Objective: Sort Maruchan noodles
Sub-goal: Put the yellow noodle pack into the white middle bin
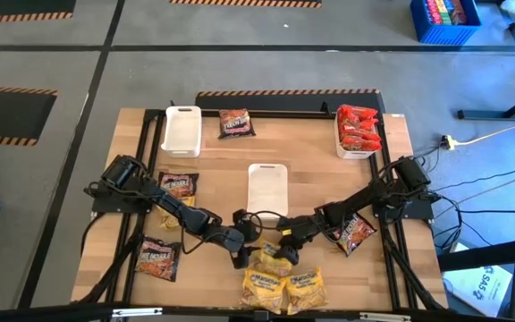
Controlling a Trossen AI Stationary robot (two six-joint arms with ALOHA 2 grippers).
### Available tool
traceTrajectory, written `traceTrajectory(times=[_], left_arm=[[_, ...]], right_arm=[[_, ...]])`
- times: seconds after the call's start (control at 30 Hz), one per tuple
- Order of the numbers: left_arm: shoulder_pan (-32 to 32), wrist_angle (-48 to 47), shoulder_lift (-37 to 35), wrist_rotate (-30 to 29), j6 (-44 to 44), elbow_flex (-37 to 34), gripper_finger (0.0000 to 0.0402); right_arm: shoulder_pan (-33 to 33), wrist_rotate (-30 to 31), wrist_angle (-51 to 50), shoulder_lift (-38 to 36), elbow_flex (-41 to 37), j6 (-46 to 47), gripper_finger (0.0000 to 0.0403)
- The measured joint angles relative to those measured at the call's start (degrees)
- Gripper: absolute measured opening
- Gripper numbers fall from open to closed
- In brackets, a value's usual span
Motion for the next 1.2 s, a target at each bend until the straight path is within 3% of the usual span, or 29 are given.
traceTrajectory(times=[0.2, 0.47, 0.87, 1.2], left_arm=[[-0.02, 0.0, 0.0, -1.18, 0.04, 0.0, 0.0215], [-0.47, -2.57, -2.27, -1.26, 0.11, 0.02, 0.0215], [-1.57, -10.25, -10.14, -3.15, 0.74, 0.04, 0.0215], [-2.21, -11.37, -11.77, -4.11, 1.51, 0.02, 0.0215]], right_arm=[[0.0, 0.37, 0.48, -0.07, 0.04, -3.32, 0.0071], [0.11, -0.2, 0.43, -0.08, 0.07, -5.7, 0.0031], [0.11, 5.04, -4.62, -7.17, 0.03, -13.32, 0.0023], [0.11, 10.39, -11.76, -16.58, 0.07, -20.47, 0.0022]])
